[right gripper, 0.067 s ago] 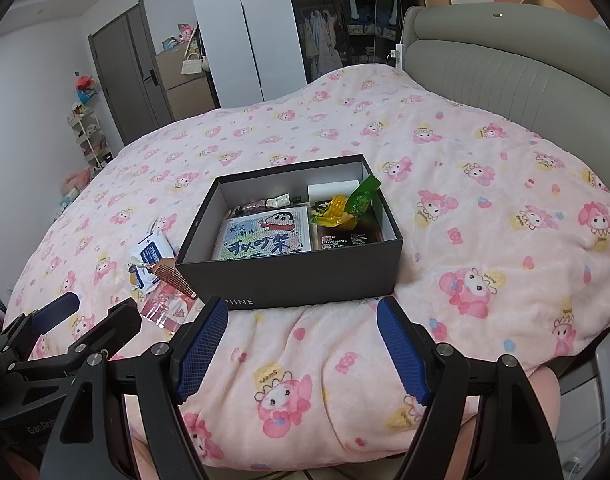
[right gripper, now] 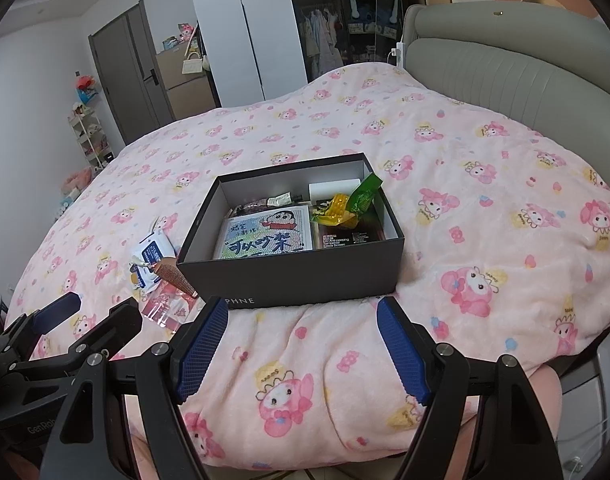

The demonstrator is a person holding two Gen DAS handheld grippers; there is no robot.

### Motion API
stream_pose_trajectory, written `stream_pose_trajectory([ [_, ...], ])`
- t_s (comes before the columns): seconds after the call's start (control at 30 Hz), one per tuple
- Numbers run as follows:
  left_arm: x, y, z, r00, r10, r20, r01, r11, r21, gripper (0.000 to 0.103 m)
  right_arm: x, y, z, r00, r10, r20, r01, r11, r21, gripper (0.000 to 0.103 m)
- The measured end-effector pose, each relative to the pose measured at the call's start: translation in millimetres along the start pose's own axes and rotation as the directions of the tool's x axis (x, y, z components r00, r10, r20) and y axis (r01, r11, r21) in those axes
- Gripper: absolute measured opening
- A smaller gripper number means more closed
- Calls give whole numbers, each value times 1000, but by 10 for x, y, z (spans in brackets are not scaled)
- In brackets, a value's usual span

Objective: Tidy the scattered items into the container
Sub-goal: 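Reach both grippers toward the black square frame beside the box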

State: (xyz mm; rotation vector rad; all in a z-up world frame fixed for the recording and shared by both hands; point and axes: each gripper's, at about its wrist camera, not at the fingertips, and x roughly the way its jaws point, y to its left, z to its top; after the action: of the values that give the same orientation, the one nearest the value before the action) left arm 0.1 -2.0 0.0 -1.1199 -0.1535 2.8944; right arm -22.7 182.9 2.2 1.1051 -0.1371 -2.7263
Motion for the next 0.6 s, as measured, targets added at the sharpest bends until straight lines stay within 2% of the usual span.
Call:
stream_pose_trajectory([
  [0.17, -3, 38, 1, 1000, 1, -7, -2, 1000, -7, 102, 28, -60, 72, 1000, -17, 9, 17, 1000, -15, 75],
  [0.3, 56, 70, -42, 1000, 6, -17, -7, 1000, -10, 102, 48, 104, -34, 999, -34, 10, 34, 999, -33, 75],
  [0.43, 128, 109, -71, 999, 13, -32, -13, 1000, -16, 102, 75, 272, -115, 1000, -22, -18, 22, 999, -40, 75],
  [0.6, 291, 248, -140, 998, 29, -53, -32, 999, -44, 102, 328, 368, -149, 998, -18, -66, 14, 998, -62, 75],
])
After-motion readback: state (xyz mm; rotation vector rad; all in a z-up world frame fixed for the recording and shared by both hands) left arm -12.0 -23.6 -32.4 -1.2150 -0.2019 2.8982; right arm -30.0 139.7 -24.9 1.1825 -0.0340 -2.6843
